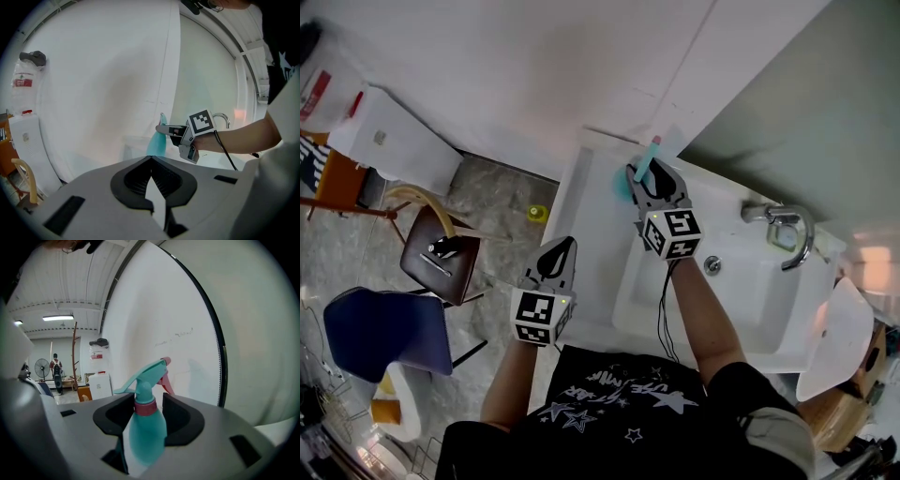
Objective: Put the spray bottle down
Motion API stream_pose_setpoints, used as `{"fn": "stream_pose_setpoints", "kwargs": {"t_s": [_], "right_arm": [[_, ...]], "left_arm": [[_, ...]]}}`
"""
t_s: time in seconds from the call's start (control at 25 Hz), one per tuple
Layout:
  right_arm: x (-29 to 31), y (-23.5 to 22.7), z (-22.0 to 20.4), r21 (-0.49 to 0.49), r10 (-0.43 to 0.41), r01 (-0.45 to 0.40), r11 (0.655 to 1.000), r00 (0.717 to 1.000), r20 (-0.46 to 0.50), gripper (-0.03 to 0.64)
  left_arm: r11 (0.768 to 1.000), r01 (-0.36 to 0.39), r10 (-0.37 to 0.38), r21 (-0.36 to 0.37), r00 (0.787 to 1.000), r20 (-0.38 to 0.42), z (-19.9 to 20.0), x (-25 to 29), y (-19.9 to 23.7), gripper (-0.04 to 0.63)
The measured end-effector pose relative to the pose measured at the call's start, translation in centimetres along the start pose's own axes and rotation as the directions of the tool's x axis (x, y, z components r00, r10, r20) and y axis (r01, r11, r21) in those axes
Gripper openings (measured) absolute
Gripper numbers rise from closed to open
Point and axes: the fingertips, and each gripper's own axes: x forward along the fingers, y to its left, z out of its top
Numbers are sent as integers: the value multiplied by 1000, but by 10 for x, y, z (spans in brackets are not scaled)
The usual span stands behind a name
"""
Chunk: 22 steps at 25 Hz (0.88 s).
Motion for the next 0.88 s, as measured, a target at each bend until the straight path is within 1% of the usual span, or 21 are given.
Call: {"fn": "stream_pose_setpoints", "kwargs": {"t_s": [0.08,0.2,0.32,0.6,0.72,0.88], "right_arm": [[-2,0,-3,-10,9,-9,1000,1000,-27,206],[-11,0,-7,-16,17,-18,1000,998,-66,245],[-26,2,-9,-21,23,-25,999,997,-76,245],[-83,13,6,-5,50,-51,999,998,-35,244],[-109,18,18,-4,76,-76,997,997,-9,222],[-150,24,32,-14,114,-114,993,993,16,187]], "left_arm": [[1000,-3,3,6,1000,-2,-1,-2,-3,15],[1000,-18,18,4,1000,-7,-2,-9,-8,15],[999,-41,41,-3,999,1,0,-20,-16,15],[994,-109,109,-10,993,37,2,-59,-43,15],[990,-136,137,-31,989,62,7,-73,-59,15],[985,-167,169,-30,980,100,14,-94,-88,15]]}}
